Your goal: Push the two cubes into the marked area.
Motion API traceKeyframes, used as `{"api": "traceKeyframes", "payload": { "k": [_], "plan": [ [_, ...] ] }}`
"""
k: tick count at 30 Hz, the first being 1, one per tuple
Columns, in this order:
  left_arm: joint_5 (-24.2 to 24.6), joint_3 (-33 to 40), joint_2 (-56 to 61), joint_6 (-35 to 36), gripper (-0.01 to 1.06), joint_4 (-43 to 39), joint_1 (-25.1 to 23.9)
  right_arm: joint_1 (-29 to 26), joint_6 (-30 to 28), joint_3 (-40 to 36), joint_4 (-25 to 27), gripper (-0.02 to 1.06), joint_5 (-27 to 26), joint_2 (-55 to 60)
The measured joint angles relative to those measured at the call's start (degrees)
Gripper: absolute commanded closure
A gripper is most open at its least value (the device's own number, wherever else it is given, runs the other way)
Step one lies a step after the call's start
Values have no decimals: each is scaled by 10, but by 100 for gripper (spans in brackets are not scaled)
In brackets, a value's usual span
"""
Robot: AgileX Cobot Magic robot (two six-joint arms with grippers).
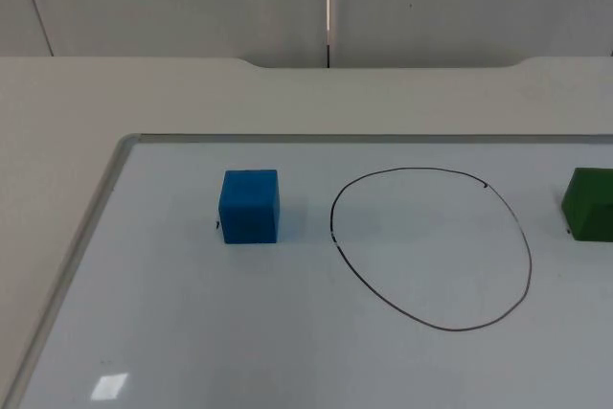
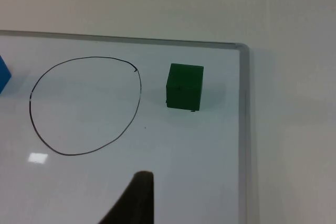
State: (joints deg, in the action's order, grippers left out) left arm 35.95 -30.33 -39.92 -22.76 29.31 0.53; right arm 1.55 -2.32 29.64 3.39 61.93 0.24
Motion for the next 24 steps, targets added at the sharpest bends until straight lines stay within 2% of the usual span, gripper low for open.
{"api": "traceKeyframes", "payload": {
  "k": [6,9,10,11,14,15,19,24],
  "plan": [
    [-1,0,-70,-78,32,88,0,0,0,0,0,-1,0,0],
    [-1,0,-100,-91,50,109,0,0,0,0,0,-1,0,0],
    [-1,0,-115,-93,50,118,0,0,0,0,0,-1,0,0],
    [-2,0,-127,-97,64,129,0,0,0,0,0,-1,0,0],
    [-3,0,-151,-107,84,142,0,0,0,0,0,-1,0,0],
    [-6,0,-163,-113,84,149,0,0,0,0,0,-1,0,0],
    [-24,0,-206,-129,104,183,0,0,0,0,0,-1,0,0],
    [-50,0,-251,-170,105,227,0,0,0,0,0,-1,0,0]
  ]
}}
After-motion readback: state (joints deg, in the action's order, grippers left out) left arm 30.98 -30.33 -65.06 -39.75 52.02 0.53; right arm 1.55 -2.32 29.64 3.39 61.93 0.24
